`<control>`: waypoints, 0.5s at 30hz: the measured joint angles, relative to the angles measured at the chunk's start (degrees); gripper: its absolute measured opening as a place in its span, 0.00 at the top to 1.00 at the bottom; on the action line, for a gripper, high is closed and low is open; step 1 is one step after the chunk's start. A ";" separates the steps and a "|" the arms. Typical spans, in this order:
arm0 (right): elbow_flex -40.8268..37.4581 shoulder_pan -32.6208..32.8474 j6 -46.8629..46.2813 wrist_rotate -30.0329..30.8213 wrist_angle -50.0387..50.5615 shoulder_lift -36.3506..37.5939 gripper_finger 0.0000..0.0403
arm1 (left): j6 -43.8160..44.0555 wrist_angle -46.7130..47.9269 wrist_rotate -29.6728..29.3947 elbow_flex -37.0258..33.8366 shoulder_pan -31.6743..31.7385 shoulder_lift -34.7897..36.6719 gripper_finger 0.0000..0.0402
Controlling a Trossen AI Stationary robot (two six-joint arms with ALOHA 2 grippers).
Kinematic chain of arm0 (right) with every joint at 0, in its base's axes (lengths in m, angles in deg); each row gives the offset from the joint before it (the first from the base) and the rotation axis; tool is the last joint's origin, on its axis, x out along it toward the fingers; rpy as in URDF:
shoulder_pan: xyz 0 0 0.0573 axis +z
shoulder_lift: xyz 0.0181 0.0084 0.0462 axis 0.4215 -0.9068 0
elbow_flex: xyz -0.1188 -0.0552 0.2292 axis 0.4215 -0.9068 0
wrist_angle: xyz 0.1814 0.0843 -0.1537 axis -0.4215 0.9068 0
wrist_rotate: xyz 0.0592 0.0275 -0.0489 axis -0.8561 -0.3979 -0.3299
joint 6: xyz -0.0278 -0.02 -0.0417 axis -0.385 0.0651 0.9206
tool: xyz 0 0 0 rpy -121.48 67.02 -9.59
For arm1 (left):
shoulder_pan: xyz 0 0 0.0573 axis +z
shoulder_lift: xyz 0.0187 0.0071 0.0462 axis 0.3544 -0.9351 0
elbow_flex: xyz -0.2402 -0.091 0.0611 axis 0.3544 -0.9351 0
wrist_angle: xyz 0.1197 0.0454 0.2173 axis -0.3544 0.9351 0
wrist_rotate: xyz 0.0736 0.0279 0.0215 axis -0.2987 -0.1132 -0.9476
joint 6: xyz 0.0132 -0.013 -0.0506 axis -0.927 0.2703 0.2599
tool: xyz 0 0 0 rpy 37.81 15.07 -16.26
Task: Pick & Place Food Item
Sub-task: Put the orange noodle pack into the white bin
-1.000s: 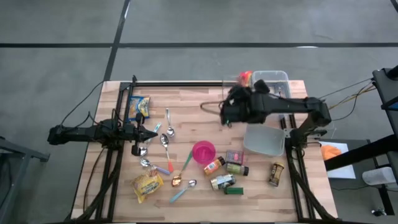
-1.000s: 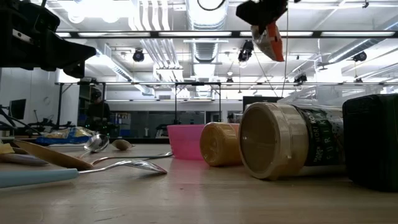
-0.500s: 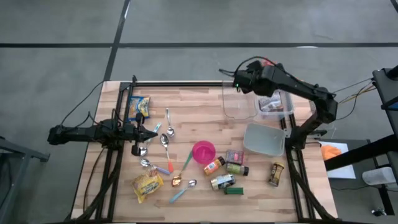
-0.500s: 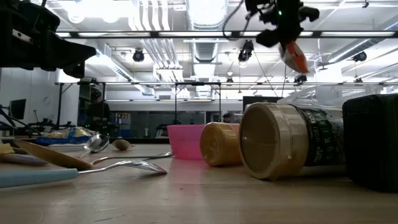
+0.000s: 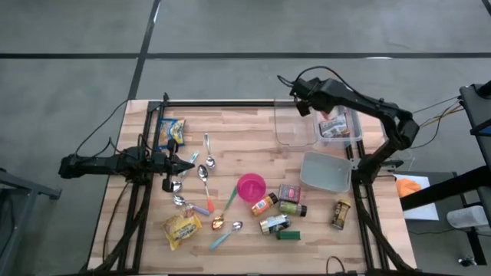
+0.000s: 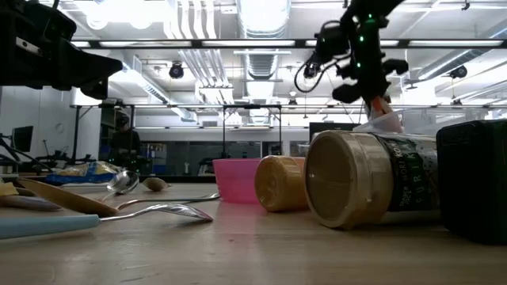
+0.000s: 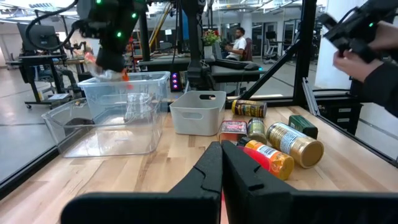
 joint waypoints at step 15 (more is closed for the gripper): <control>-5.83 -5.10 5.25 -7.59 -9.02 0.00 0.84 | -0.01 0.00 0.01 0.01 0.02 0.01 1.00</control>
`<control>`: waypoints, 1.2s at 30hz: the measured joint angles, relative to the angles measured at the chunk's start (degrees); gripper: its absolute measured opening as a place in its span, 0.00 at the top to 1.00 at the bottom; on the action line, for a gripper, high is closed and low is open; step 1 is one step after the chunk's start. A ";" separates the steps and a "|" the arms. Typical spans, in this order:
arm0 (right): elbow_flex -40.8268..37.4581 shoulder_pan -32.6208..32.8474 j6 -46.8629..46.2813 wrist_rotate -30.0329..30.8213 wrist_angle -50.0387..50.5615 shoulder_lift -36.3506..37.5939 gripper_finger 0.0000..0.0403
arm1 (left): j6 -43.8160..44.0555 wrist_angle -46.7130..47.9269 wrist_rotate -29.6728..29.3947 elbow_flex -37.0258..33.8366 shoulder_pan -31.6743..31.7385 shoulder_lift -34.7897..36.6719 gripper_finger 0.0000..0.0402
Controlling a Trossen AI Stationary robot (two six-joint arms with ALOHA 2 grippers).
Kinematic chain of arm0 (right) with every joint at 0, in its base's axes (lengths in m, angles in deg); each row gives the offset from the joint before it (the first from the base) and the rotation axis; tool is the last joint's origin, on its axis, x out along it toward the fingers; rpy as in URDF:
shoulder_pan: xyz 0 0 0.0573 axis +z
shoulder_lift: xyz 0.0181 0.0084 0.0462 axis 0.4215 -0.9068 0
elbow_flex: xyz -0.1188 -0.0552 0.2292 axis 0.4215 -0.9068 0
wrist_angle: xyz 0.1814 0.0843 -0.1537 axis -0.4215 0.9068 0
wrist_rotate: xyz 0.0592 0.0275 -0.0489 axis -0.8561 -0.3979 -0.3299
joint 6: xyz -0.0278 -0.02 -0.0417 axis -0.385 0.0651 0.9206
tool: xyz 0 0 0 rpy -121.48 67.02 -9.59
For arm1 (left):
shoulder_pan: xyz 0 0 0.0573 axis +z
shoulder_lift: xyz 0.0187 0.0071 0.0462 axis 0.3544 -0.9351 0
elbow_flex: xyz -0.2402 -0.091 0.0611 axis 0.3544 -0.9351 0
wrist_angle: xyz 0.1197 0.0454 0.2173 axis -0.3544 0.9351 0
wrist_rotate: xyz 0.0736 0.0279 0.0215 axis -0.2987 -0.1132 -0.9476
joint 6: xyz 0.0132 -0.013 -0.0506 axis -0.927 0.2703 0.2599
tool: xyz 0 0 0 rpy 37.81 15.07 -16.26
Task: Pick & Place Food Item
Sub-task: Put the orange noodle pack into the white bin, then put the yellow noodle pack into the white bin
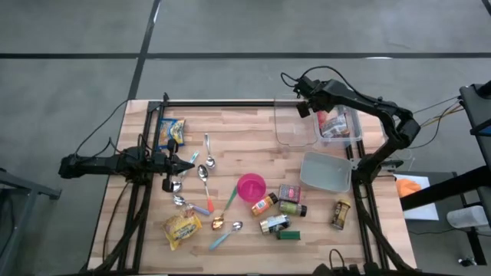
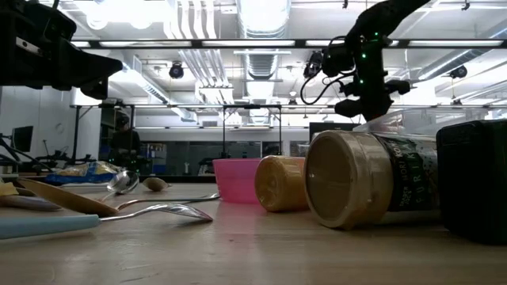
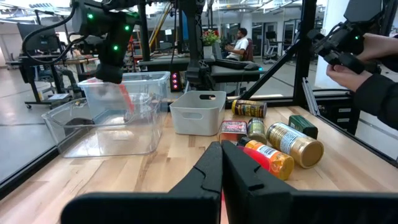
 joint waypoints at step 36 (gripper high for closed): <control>3.94 13.32 -1.52 -3.80 -0.15 15.67 0.60 | 0.00 0.00 0.00 0.00 -0.02 0.00 1.00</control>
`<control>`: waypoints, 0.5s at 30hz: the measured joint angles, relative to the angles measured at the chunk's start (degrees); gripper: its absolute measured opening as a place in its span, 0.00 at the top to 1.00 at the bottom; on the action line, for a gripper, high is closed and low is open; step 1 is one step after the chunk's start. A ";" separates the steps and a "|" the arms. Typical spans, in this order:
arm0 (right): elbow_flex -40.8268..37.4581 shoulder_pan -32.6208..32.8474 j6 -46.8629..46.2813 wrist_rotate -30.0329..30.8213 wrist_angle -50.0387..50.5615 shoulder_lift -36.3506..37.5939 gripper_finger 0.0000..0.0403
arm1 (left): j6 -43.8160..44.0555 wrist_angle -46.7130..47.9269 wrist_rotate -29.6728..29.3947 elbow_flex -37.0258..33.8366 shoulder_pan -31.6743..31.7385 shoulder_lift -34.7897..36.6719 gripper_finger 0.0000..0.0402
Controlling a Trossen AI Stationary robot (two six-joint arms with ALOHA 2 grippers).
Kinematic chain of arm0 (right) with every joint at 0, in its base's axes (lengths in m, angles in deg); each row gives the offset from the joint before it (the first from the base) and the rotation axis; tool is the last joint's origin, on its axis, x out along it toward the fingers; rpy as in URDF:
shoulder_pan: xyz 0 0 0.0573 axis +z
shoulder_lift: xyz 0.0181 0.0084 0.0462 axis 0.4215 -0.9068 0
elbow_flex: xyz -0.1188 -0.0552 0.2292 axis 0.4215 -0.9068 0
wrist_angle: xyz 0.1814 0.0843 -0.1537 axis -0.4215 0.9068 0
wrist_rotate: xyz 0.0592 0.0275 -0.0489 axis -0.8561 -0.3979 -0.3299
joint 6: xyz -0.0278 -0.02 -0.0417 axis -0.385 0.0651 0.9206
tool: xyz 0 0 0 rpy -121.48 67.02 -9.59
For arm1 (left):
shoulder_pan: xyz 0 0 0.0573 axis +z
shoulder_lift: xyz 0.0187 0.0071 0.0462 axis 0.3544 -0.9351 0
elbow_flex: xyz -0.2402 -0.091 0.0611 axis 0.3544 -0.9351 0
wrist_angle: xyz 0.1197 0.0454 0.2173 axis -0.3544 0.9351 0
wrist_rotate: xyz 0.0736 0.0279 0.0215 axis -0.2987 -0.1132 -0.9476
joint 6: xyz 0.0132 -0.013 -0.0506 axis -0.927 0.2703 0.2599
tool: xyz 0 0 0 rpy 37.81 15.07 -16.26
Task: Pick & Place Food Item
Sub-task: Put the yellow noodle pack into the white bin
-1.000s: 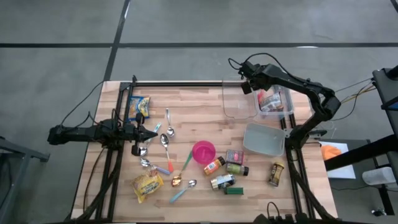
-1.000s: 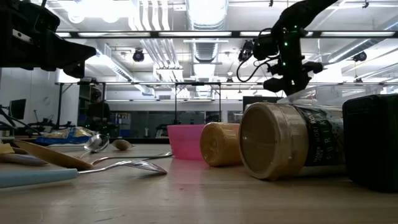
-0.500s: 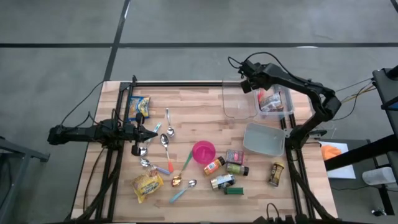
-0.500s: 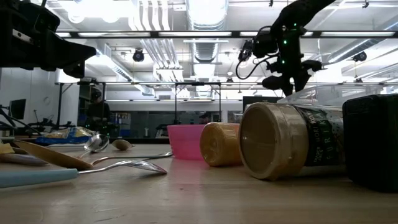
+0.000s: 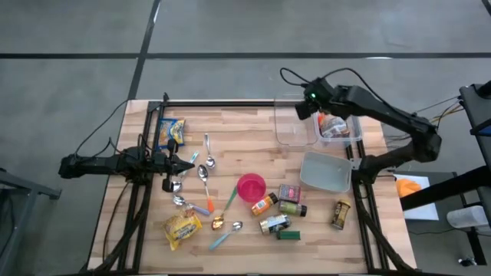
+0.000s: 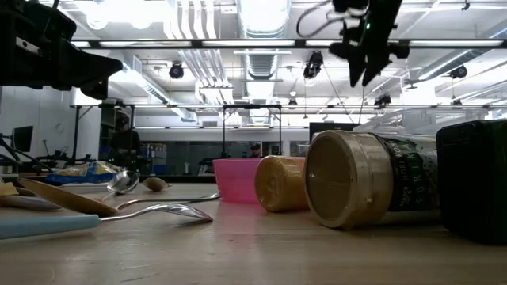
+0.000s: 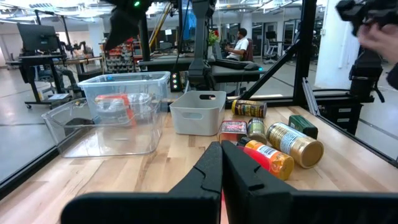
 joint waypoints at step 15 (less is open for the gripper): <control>-3.18 23.50 6.06 -5.55 -18.80 2.95 0.60 | 0.01 -0.01 -0.01 -0.01 0.02 -0.02 1.00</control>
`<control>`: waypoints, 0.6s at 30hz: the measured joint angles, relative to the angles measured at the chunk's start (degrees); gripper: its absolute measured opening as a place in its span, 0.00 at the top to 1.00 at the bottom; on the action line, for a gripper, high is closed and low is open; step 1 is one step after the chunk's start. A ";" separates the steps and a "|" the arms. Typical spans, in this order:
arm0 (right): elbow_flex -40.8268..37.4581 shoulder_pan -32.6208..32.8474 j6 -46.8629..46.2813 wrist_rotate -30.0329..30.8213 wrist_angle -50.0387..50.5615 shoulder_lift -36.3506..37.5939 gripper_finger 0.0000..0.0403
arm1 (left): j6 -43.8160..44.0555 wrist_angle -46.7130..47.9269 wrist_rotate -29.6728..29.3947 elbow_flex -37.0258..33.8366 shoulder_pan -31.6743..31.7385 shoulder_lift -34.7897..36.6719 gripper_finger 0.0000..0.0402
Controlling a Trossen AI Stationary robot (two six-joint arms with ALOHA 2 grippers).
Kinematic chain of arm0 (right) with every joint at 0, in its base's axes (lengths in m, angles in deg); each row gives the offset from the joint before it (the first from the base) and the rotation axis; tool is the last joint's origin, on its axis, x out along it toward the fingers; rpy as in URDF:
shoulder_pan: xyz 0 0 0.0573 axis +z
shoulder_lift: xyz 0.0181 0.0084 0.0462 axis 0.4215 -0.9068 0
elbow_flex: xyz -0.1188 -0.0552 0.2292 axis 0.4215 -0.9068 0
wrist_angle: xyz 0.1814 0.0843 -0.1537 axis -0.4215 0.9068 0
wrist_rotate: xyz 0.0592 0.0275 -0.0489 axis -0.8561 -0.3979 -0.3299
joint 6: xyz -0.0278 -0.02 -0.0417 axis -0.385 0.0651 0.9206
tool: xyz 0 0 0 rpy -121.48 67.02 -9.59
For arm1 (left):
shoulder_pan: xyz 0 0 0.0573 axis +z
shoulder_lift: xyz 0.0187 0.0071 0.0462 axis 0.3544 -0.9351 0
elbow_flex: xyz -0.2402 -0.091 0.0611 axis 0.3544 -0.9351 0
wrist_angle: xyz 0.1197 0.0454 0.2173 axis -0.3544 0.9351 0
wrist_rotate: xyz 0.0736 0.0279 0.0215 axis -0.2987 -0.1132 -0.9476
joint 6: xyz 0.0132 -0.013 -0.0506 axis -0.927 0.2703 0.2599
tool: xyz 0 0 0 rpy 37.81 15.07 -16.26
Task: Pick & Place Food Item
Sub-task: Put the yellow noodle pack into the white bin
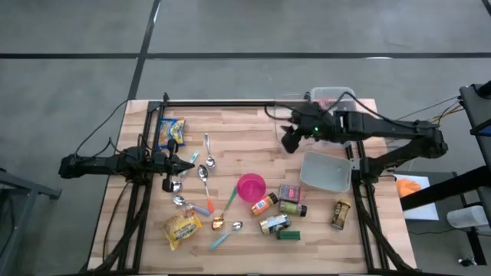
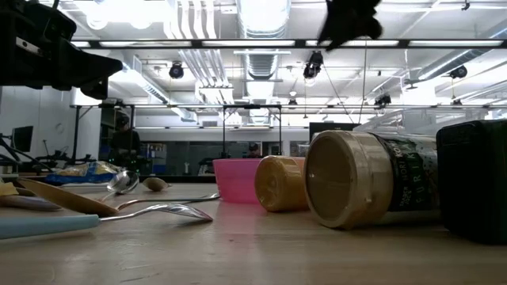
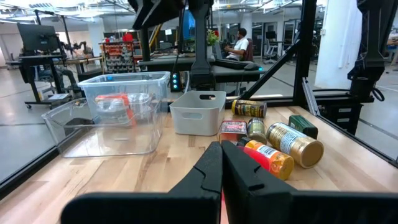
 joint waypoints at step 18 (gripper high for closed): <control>-25.69 -0.45 23.34 -11.44 -58.63 1.96 0.60 | 0.00 0.01 0.01 0.00 -0.01 0.01 1.00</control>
